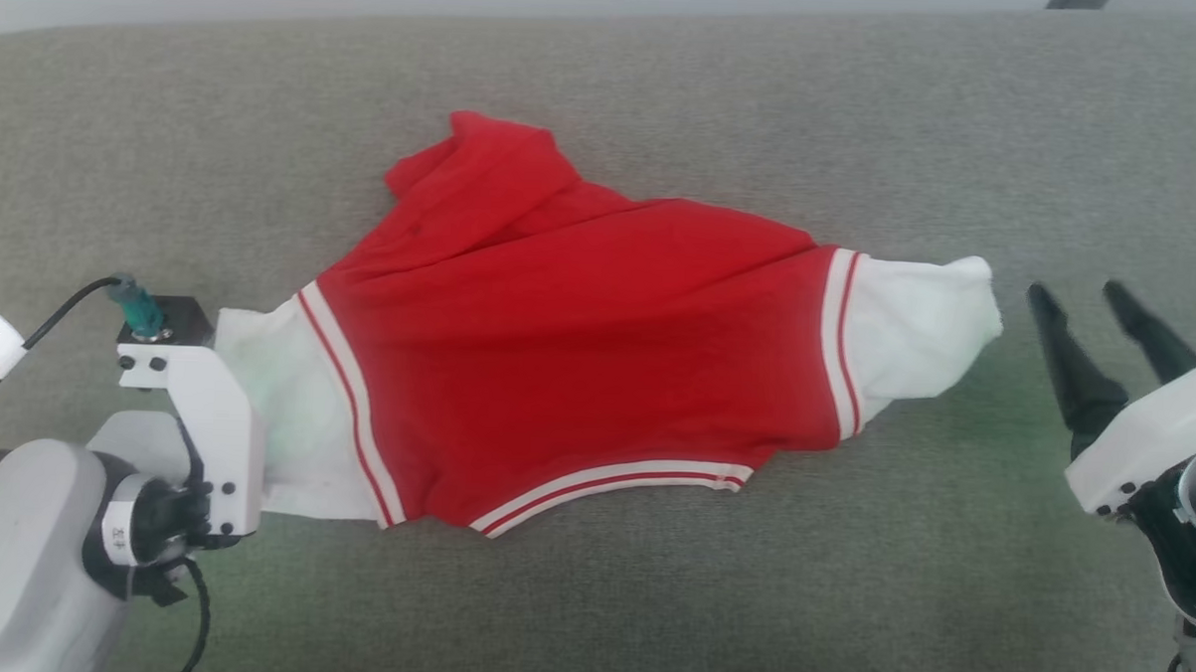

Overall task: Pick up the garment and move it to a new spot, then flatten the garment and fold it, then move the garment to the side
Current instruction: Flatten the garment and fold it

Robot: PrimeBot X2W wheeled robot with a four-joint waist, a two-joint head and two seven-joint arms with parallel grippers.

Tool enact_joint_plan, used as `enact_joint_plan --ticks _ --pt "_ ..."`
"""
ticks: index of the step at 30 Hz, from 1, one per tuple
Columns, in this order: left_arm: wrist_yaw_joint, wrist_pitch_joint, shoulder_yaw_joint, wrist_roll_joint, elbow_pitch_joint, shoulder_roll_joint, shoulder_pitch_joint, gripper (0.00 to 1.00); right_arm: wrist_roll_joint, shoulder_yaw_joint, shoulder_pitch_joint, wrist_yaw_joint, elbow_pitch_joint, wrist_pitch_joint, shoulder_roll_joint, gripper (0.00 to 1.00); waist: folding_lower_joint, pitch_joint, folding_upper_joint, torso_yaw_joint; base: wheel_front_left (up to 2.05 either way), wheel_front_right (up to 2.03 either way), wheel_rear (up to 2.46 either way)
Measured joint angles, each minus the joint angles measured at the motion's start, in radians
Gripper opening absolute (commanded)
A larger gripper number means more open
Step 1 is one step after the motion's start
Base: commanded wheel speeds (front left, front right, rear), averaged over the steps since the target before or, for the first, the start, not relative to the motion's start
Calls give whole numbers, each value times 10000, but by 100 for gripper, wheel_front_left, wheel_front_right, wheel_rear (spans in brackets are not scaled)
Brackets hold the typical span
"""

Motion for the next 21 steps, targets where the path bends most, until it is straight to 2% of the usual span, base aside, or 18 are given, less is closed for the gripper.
enact_joint_plan --ticks 10,21 --pt "-295 -322 -360 61 88 -481 -442 0 458 673 -481 2 1172 2238 -715 100 0 191 0 617 0 0 0" --pt "-617 -698 -596 59 462 -959 -917 0 761 1277 -1909 0 3003 5020 -1043 100 0 532 0 1205 0 0 0"
